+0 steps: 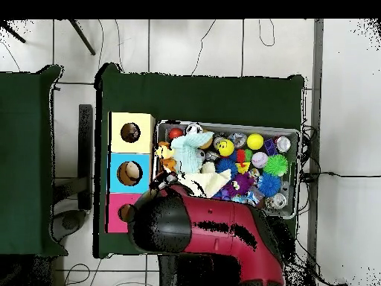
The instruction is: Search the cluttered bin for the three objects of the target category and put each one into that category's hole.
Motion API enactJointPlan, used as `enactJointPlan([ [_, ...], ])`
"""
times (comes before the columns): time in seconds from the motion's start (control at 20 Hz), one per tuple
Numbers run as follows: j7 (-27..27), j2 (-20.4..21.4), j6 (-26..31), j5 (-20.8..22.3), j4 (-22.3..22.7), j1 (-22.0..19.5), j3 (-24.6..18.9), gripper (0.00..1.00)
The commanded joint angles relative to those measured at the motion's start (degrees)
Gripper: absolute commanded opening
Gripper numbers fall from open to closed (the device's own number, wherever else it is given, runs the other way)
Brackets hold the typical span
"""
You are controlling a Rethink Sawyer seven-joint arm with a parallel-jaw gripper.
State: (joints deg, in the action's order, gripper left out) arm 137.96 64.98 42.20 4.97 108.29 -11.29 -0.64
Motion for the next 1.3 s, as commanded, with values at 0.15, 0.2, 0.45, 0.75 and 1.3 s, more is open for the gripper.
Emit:
enactJointPlan([
  [0.15,0.5,-2.2,-5.4,1.3,4.1,-4.0,0.5,1.00],
  [0.2,-1.1,-2.4,-6.2,1.5,4.5,-5.4,0.2,1.00],
  [0.45,-5.3,-3.0,-8.3,3.6,5.2,-10.0,-0.6,1.00],
  [0.75,-5.4,-6.5,-12.6,6.3,4.7,-14.5,-2.2,1.00],
  [1.3,-3.8,-15.1,-22.0,10.9,2.4,-17.8,-5.0,1.00],
])
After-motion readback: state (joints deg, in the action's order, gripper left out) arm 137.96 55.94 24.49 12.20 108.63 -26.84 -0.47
